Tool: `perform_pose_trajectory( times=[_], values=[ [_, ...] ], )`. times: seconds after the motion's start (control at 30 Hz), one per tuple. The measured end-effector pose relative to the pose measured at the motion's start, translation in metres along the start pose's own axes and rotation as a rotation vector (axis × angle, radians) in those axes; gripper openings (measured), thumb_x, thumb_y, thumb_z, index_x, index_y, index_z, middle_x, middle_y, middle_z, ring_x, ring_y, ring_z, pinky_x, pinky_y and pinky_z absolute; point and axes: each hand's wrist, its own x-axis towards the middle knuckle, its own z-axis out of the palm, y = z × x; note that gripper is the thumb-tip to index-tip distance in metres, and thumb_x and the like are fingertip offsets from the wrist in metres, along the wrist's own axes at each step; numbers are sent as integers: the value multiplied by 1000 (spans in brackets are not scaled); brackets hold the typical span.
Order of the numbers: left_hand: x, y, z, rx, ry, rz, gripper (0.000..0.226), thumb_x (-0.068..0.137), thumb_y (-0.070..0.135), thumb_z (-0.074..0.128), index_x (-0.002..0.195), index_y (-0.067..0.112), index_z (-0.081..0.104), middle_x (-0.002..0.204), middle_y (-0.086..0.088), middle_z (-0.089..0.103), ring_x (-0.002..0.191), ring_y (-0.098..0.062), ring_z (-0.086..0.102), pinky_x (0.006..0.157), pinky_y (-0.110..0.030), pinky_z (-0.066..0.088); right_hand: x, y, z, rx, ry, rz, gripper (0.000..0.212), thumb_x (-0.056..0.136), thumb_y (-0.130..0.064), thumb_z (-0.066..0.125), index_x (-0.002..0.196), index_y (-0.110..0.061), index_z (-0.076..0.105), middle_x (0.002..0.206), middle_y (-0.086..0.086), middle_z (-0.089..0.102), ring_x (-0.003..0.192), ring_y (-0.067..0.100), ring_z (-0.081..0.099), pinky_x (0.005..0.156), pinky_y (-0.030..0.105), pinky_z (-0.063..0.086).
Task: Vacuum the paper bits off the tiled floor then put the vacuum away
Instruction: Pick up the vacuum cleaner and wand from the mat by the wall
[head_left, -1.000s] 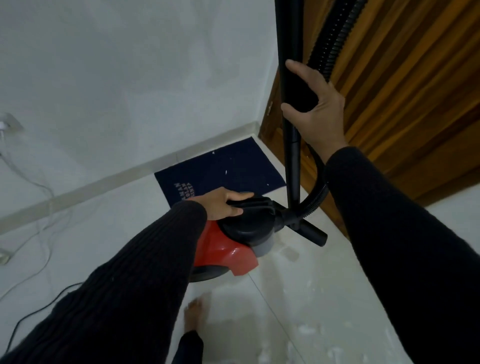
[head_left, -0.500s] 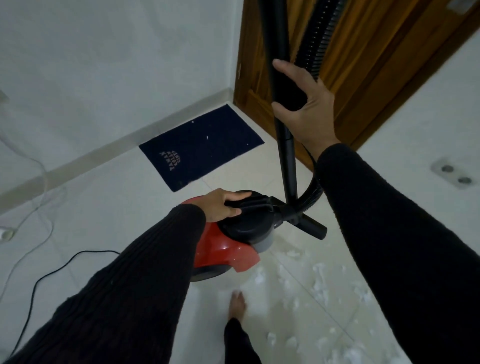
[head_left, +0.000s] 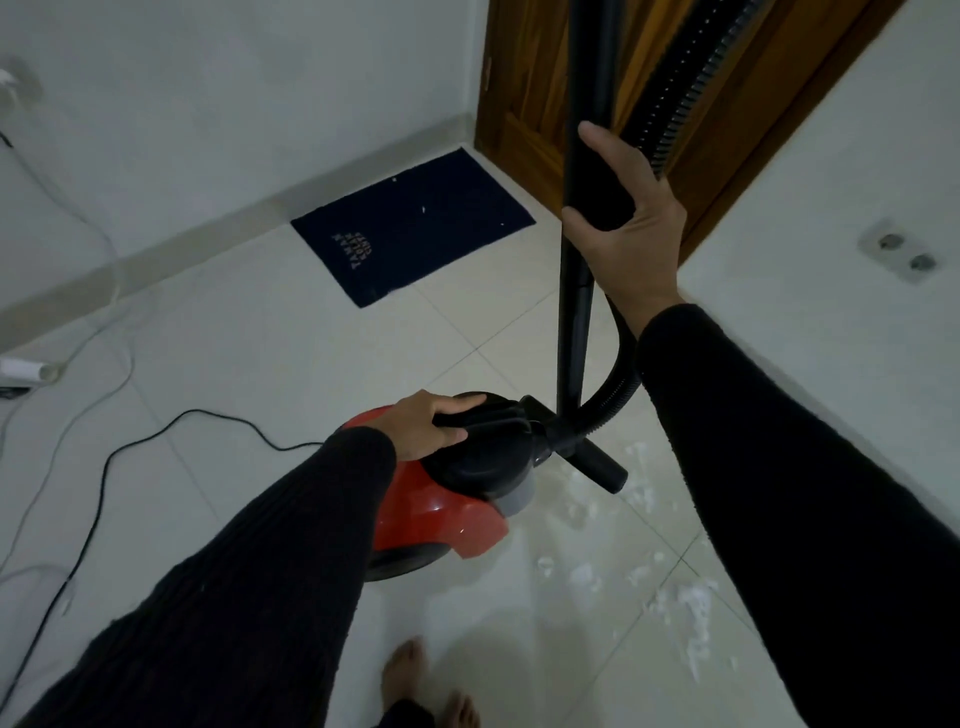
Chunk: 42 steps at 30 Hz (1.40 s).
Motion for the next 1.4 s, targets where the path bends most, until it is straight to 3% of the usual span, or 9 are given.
perform_pose_trajectory(
  times=[0.1,0.23,0.43,0.63,0.73,0.93,1.23,1.4],
  values=[
    [-5,-44,15,0,37,-13,53,91,15,59,135,42,47,143,6,47,132,-12,42,108,-24,31,-35,5,22,24,-9,6,54,79,-1,67,131,-10,57,128,6,60,117,19,55,102,17,41],
    [-3,-108,30,57,97,-27,52,92,19,58,135,45,45,144,8,45,131,-13,41,102,-21,29,-84,17,64,78,-41,0,52,81,0,67,131,-6,56,127,12,59,119,22,55,104,30,46],
    [28,-210,38,65,154,-7,53,90,21,59,130,54,45,143,8,46,132,-13,42,114,-35,30,-147,49,140,86,-34,-16,52,80,-2,69,130,-11,58,121,16,59,111,22,56,96,17,47],
    [66,-296,48,88,239,88,52,92,13,57,136,38,46,137,5,52,124,-9,45,101,-20,30,-207,75,204,55,-24,-121,53,80,-3,70,130,-17,58,127,14,58,118,19,54,102,16,44],
    [84,-329,53,74,276,124,52,92,13,57,136,37,47,139,3,50,127,-12,44,102,-19,29,-229,86,224,15,-10,-195,53,80,-3,71,130,-14,59,121,14,59,111,19,56,98,14,44],
    [110,-380,70,75,334,189,51,93,16,57,136,40,45,139,6,49,124,-7,43,101,-19,30,-263,106,253,26,-28,-306,51,80,-4,71,130,-13,59,116,16,56,107,25,56,93,24,52],
    [128,-419,85,38,416,246,51,92,12,57,137,33,46,135,7,54,117,1,45,95,-10,30,-288,120,276,15,-26,-328,53,81,-6,71,132,-17,57,118,12,55,108,20,54,92,26,53],
    [132,-427,84,27,371,223,53,90,15,59,134,42,46,138,5,52,124,-8,48,102,-17,33,-288,116,285,-36,-52,-346,54,82,-7,72,132,-18,57,119,13,55,109,20,54,92,26,53]
  ],
)
